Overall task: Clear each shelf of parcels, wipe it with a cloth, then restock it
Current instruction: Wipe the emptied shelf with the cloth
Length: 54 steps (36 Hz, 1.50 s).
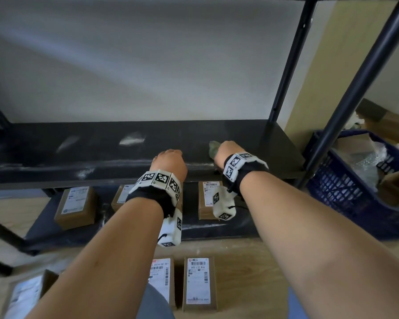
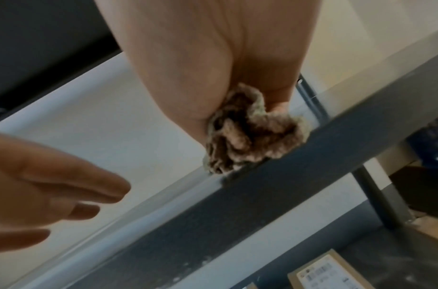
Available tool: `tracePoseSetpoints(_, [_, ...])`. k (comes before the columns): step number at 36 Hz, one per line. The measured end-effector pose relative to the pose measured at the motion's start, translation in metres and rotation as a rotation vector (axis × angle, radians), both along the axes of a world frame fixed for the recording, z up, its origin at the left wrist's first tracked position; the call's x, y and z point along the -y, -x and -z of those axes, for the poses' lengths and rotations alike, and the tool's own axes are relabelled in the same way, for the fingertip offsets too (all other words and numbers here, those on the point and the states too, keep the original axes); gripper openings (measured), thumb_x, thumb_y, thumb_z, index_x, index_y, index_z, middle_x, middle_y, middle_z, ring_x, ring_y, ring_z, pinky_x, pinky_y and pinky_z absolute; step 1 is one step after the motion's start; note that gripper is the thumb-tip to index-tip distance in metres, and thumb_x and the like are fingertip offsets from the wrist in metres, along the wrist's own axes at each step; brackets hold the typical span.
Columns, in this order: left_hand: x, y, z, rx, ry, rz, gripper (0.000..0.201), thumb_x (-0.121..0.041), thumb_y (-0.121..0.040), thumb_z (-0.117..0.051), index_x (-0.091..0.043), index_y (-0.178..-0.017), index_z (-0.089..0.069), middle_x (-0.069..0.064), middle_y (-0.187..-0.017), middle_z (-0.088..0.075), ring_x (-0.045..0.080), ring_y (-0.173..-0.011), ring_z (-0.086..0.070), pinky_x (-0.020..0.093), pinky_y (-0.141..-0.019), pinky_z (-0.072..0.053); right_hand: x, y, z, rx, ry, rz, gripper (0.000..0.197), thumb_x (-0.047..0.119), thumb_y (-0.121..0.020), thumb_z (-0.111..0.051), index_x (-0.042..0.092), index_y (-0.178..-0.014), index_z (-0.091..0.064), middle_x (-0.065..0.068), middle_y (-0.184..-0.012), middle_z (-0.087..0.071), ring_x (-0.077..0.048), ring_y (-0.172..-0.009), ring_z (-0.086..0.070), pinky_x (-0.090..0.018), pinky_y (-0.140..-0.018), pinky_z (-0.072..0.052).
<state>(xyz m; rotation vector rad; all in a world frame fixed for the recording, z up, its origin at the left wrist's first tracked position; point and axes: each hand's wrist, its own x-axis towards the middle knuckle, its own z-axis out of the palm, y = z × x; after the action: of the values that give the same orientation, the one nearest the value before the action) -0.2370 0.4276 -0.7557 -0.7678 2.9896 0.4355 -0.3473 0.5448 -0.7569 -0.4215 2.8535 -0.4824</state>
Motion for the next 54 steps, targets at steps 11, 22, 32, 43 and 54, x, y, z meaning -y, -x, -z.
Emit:
tracePoseSetpoints(11, [0.000, 0.029, -0.014, 0.035, 0.023, -0.035, 0.048, -0.008, -0.092, -0.041, -0.010, -0.139, -0.042, 0.012, -0.142, -0.042, 0.030, -0.127, -0.044, 0.040, -0.104, -0.041, 0.004, 0.048, -0.024, 0.022, 0.067, 0.041, 0.041, 0.045, -0.092, -0.053, 0.005, -0.086, -0.061, -0.013, -0.102, -0.065, -0.029, -0.082, -0.062, -0.036, -0.077, -0.048])
tracePoseSetpoints(22, [0.014, 0.067, -0.014, 0.080, 0.042, -0.054, 0.047, -0.008, -0.090, -0.040, -0.010, -0.137, -0.047, 0.011, -0.140, -0.047, 0.029, -0.126, -0.046, 0.040, -0.103, -0.042, 0.011, 0.075, -0.023, 0.075, -0.064, -0.048, 0.037, 0.023, -0.101, -0.038, -0.002, -0.107, -0.065, -0.016, -0.099, -0.065, -0.030, -0.096, -0.063, -0.032, -0.085, -0.045])
tracePoseSetpoints(32, [0.017, 0.089, -0.011, 0.188, 0.033, -0.051, 0.038, -0.011, -0.095, -0.042, -0.007, -0.131, -0.054, 0.013, -0.132, -0.056, 0.029, -0.119, -0.054, 0.034, -0.094, -0.044, 0.041, 0.086, -0.021, 0.106, -0.047, -0.097, 0.044, 0.045, -0.094, -0.050, 0.005, -0.077, -0.055, -0.012, -0.097, -0.067, -0.030, -0.082, -0.060, -0.034, -0.076, -0.047])
tracePoseSetpoints(43, [0.019, 0.106, -0.001, 0.295, 0.071, 0.044, 0.024, -0.015, -0.092, -0.047, -0.010, -0.109, -0.063, 0.007, -0.113, -0.064, 0.029, -0.105, -0.061, 0.034, -0.084, -0.049, 0.010, 0.113, -0.019, -0.003, -0.038, -0.070, 0.039, 0.017, -0.099, -0.042, 0.000, -0.133, -0.052, -0.019, -0.139, -0.048, -0.034, -0.129, -0.046, -0.042, -0.106, -0.039])
tracePoseSetpoints(54, [0.021, 0.110, -0.001, 0.274, 0.117, 0.031, 0.025, -0.012, -0.095, -0.044, -0.007, -0.105, -0.066, 0.011, -0.110, -0.066, 0.029, -0.101, -0.063, 0.032, -0.076, -0.046, 0.061, 0.098, -0.031, 0.123, -0.016, -0.070, 0.034, 0.037, -0.097, -0.052, 0.009, -0.112, -0.064, -0.011, -0.091, -0.062, -0.033, -0.106, -0.059, -0.050, -0.100, -0.043])
